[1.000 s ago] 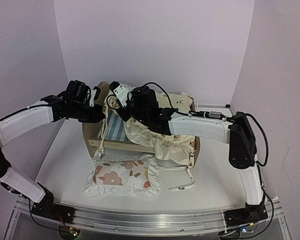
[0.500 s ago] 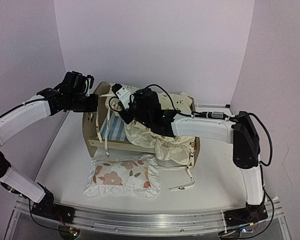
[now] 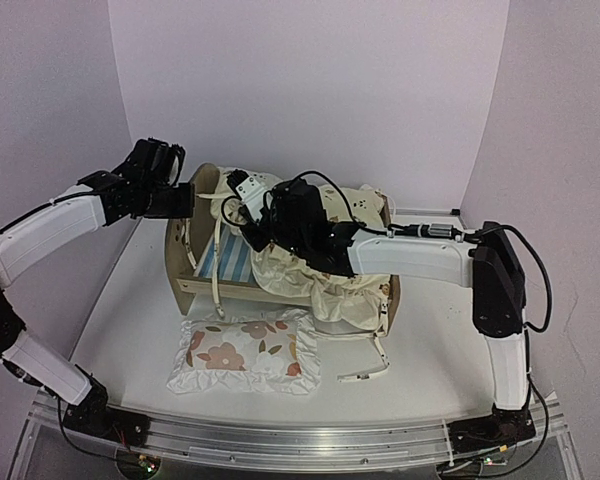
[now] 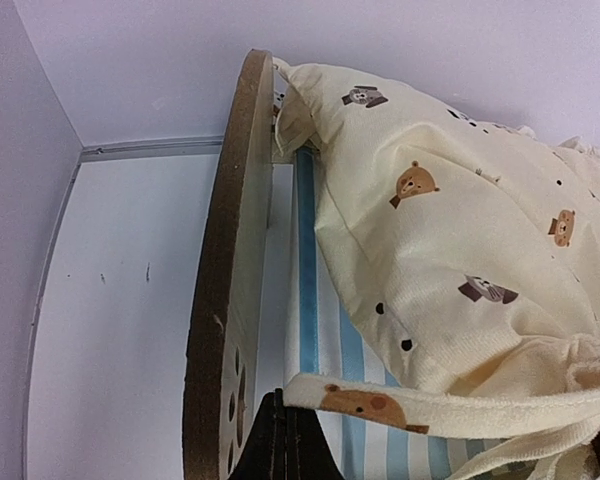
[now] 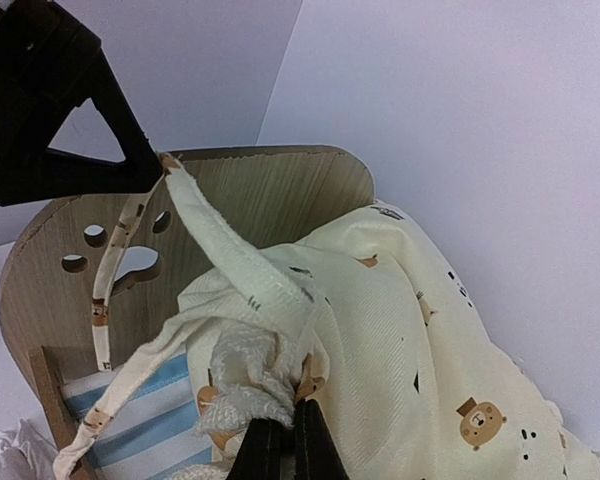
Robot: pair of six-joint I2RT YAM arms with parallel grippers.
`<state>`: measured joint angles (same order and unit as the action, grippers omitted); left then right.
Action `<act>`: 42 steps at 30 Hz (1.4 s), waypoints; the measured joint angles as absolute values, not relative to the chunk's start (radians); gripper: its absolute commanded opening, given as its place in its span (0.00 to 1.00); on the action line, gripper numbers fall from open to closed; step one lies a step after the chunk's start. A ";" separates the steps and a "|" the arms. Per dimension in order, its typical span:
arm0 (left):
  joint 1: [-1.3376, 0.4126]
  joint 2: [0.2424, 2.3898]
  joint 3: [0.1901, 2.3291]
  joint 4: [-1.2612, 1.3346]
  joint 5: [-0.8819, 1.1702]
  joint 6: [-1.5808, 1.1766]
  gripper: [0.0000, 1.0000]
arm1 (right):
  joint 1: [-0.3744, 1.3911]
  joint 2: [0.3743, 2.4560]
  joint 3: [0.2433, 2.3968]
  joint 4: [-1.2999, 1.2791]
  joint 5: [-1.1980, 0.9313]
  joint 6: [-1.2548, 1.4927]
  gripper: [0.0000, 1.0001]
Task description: Set up the pet bed
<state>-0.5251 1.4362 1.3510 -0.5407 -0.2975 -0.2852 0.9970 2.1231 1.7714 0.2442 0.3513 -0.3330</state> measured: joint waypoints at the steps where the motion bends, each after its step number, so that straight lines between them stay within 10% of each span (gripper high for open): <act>1: -0.525 1.437 1.348 -0.540 -0.299 -0.285 0.01 | 0.997 2.123 1.769 0.245 0.349 -0.330 0.00; 42: -0.549 1.393 1.371 -0.670 -0.346 -0.311 0.00 | 0.997 2.122 1.694 0.240 0.291 -0.208 0.00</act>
<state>-0.5489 1.3928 1.3708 -0.6704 -0.3458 -0.3112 0.9974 2.1223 1.6942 0.2403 0.2909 -0.2079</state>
